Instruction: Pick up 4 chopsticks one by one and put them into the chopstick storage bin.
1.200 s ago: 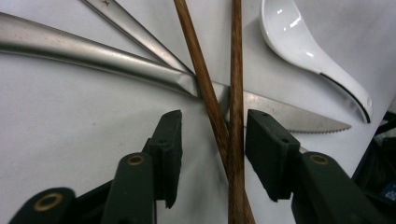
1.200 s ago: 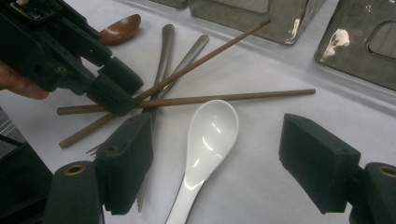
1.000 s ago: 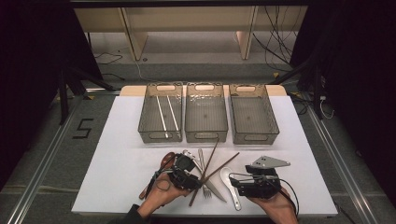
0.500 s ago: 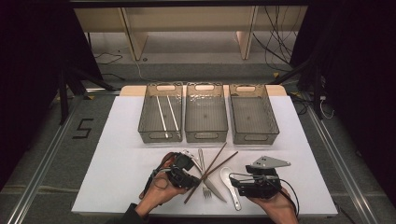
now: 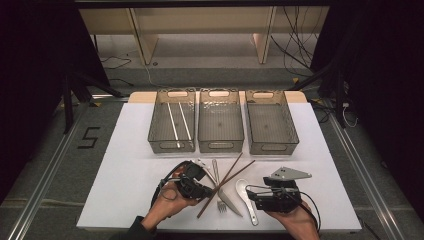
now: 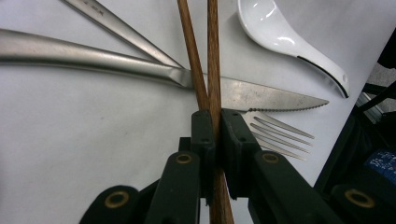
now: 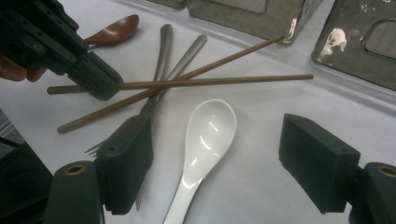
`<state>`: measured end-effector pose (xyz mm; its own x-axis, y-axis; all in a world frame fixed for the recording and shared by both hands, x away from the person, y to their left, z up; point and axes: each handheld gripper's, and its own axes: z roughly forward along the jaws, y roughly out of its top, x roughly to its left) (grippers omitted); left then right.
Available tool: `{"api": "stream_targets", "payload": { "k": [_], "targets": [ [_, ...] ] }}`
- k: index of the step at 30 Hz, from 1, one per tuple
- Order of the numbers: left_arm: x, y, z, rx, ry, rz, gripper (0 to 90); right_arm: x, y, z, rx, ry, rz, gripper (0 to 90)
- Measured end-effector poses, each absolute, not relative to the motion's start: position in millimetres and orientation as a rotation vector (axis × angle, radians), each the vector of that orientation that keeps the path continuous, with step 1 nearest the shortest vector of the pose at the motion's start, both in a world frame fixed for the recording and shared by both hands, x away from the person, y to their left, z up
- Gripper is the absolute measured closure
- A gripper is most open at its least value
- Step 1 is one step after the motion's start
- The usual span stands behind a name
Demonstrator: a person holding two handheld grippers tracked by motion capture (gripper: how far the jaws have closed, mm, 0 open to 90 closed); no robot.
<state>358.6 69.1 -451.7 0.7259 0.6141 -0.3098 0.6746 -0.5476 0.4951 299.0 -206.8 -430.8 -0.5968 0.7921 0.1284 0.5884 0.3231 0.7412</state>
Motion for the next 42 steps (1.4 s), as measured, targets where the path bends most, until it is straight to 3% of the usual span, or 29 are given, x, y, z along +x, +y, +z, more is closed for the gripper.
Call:
{"api": "stream_targets", "payload": {
  "k": [18,42],
  "targets": [
    [372,110,-407,2.125,0.993,-0.015,83.6,299,-208,-431,1.253,2.324,1.143,26.9],
    [410,175,-387,1.917,1.155,0.124,83.5,299,-210,-431,1.264,2.313,1.148,26.9]
  ]
}}
